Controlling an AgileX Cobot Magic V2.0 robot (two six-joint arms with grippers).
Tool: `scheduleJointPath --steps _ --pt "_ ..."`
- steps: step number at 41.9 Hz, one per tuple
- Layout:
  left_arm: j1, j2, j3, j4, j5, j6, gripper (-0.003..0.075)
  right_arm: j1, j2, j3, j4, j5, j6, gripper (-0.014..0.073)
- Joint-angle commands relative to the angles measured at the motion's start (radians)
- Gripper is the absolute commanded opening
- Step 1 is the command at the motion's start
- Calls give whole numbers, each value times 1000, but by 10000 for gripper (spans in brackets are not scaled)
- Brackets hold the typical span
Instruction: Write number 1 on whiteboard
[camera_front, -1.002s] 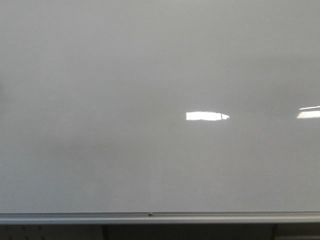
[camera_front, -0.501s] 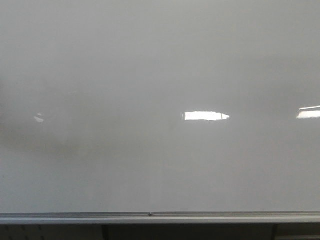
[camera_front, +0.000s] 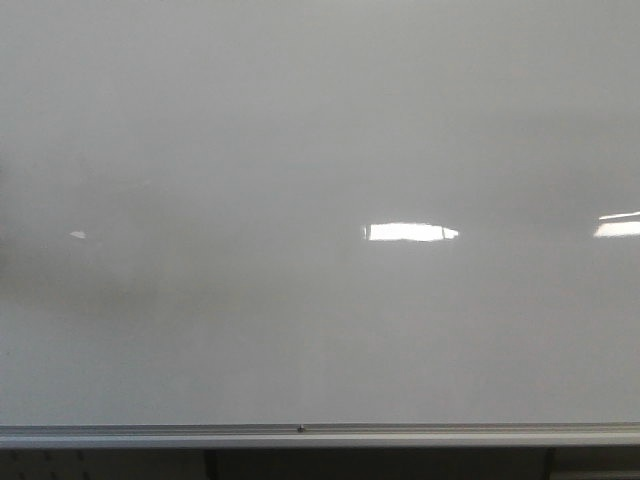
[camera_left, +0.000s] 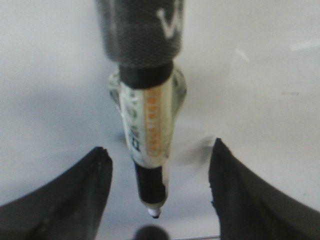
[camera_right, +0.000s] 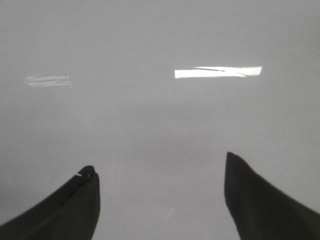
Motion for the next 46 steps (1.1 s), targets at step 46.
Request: scheduleJointPath --steps 46 --pt "-538 -244 -353 -754 1038 728 -20 61 295 -175 122 202 -52 549"
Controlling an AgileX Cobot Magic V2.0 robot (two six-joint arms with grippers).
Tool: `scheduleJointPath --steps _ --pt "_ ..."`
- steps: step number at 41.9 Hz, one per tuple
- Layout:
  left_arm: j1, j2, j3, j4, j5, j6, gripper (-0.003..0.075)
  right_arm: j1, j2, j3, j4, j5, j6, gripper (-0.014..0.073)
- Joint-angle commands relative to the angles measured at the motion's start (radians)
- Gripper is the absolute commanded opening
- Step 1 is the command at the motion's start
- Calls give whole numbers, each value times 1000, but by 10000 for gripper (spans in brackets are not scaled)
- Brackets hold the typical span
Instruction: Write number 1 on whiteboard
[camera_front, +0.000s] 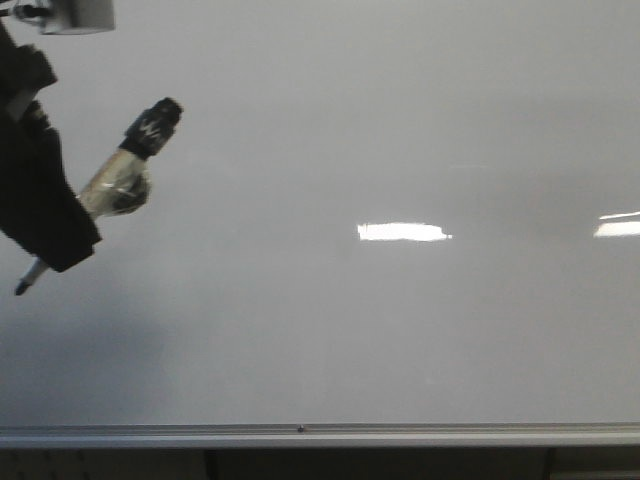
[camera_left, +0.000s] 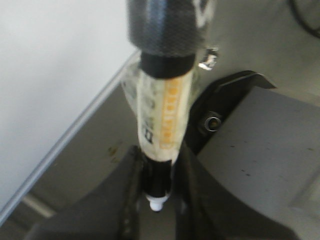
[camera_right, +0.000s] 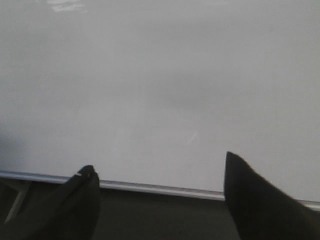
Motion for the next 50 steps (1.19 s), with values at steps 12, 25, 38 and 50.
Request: scheduleJointPath --steps 12,25,38,50 --pt "-197 -37 -154 -155 254 86 -20 112 302 -186 529 230 -463 549" --pt "-257 -35 -160 -192 266 112 -20 120 592 -361 850 625 -764 549" --pt "-257 -35 -160 -291 266 163 -20 220 751 -464 849 693 -779 549" --pt "-257 -35 -160 -291 266 164 -20 326 796 -503 830 699 -779 525"
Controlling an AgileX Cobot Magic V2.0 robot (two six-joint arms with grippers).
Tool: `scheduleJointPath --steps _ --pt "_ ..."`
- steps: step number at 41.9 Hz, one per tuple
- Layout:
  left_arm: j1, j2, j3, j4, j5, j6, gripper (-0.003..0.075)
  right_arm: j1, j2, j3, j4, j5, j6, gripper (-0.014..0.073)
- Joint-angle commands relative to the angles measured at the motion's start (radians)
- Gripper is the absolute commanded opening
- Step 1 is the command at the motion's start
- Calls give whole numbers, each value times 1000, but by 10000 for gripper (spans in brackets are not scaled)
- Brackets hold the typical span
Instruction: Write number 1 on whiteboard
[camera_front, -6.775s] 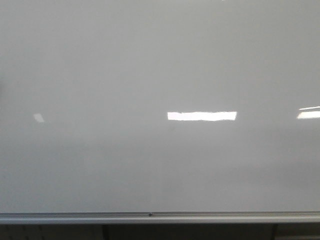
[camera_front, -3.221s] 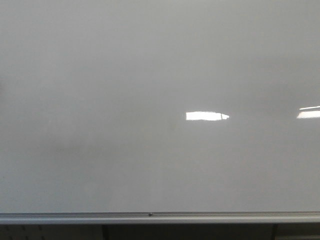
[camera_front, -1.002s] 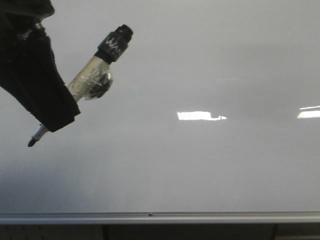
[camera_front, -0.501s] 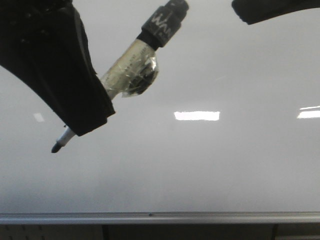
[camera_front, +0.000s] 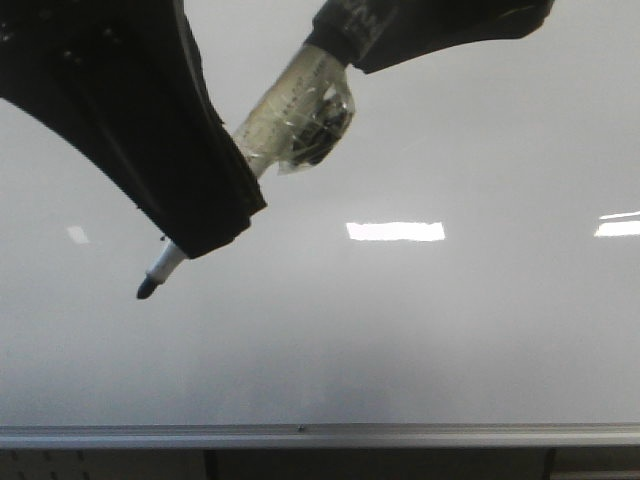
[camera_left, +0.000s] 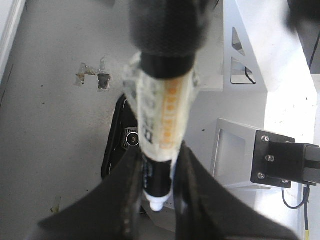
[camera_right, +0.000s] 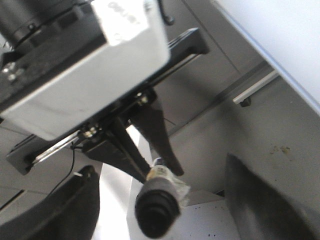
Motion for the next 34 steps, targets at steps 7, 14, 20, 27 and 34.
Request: scheduleJointPath --steps 7,14,20,27,34 --pt "-9 -35 -32 -57 54 4 -20 38 -2 -33 46 132 -17 445" --pt "-9 -35 -32 -57 52 4 -20 42 8 -33 40 132 -16 283" --pt "-9 -35 -32 -57 46 4 -20 42 8 -33 38 132 -16 17" --pt "-5 -35 -32 -58 7 2 -18 42 8 -33 37 132 -16 -69" --pt "-5 -35 -32 -54 -2 2 122 42 8 -33 36 128 -16 -69"
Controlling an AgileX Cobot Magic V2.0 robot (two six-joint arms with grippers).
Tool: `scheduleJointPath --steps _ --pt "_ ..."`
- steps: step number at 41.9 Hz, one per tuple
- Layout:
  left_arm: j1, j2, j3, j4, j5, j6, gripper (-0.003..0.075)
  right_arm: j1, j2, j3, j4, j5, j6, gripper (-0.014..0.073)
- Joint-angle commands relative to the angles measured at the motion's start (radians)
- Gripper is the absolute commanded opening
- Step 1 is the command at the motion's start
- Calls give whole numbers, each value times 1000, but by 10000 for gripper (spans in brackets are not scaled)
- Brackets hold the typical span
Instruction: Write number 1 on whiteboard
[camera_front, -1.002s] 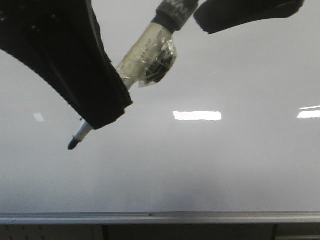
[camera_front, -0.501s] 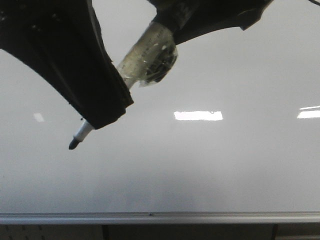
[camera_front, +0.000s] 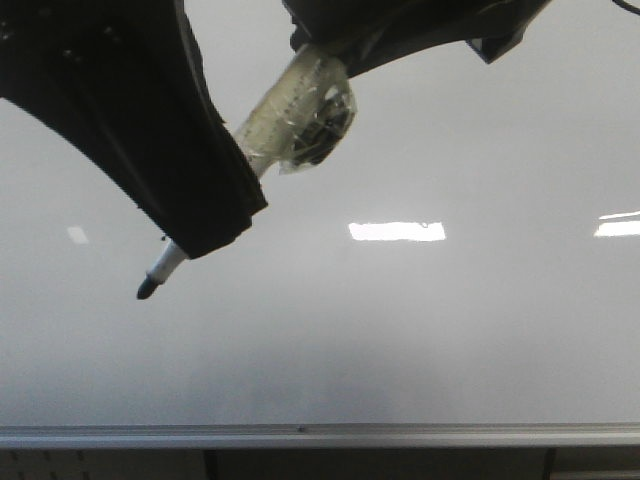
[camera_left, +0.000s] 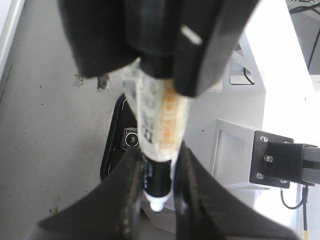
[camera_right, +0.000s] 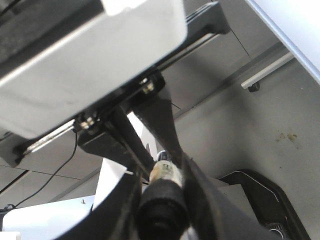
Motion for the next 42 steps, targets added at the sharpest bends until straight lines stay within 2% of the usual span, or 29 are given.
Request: scheduleJointPath --steps 1,6,9,12,15,18,21,27,30,36,42 --pt "-4 -35 -32 -43 -8 0 148 1 -25 -31 61 127 -14 -69" --pt "-4 -35 -32 -10 -44 -9 410 0 -25 -32 39 94 -14 -69" --pt "-1 -35 -32 10 -72 -13 542 0 -25 -32 13 59 -2 -69" --pt "4 -39 -33 37 -99 -39 578 0 -27 -32 -10 20 10 -68" --pt "26 -42 -35 72 -114 -65 545 -1 -32 -32 -45 -43 28 -64" --pt "63 -48 -41 94 -116 -88 475 -5 -44 -32 -91 -125 63 -61" --pt "113 -60 -44 107 -116 -107 369 -14 -66 -32 -135 -222 113 -61" --pt "239 -95 -47 100 -113 -116 91 -44 -129 -31 -225 -406 221 -61" --pt "296 -113 -47 100 -116 -135 -18 -57 -163 -28 -265 -466 264 -61" --pt "415 -162 -47 128 -182 -269 -20 -83 -252 3 -348 -598 351 -61" --pt "493 -256 -25 351 -323 -513 -20 -85 -364 95 -395 -772 398 -61"
